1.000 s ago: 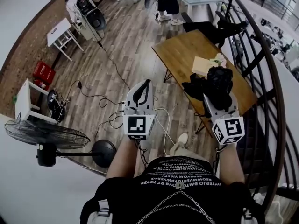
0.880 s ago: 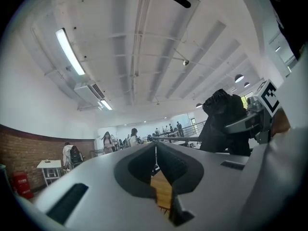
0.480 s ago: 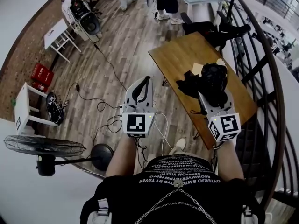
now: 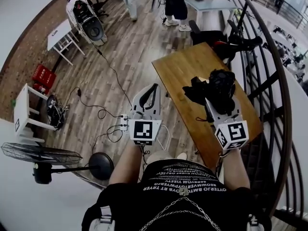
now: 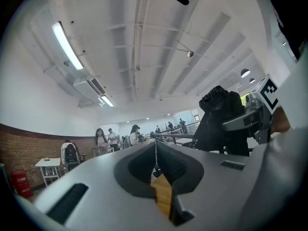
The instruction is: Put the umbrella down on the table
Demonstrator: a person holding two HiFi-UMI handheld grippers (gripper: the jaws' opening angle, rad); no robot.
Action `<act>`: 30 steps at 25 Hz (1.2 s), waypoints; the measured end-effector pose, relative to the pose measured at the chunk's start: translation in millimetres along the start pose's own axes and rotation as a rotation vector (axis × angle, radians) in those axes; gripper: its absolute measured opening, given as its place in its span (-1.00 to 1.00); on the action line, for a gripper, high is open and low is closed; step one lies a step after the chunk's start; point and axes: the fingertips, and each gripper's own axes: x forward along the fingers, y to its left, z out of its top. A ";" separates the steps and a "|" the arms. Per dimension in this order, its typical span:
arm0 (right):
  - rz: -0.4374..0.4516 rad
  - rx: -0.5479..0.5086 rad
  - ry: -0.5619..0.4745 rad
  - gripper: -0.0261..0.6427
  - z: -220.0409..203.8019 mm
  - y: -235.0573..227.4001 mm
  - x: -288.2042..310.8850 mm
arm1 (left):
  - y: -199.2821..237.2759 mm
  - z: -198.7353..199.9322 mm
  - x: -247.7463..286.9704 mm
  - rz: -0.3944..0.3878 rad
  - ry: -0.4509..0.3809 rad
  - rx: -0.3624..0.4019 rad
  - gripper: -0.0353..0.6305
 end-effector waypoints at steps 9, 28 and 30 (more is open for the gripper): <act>0.014 0.020 0.005 -0.13 -0.2 -7.6 23.4 | 8.5 0.5 20.7 -0.008 0.010 0.007 -0.81; -0.042 0.100 0.113 -0.13 -52.8 -56.5 120.8 | 36.8 -29.4 143.4 -0.110 0.031 -0.001 -0.81; -0.048 0.111 0.128 -0.13 -63.7 -62.1 127.8 | 36.2 -33.8 152.6 -0.118 0.029 0.002 -0.81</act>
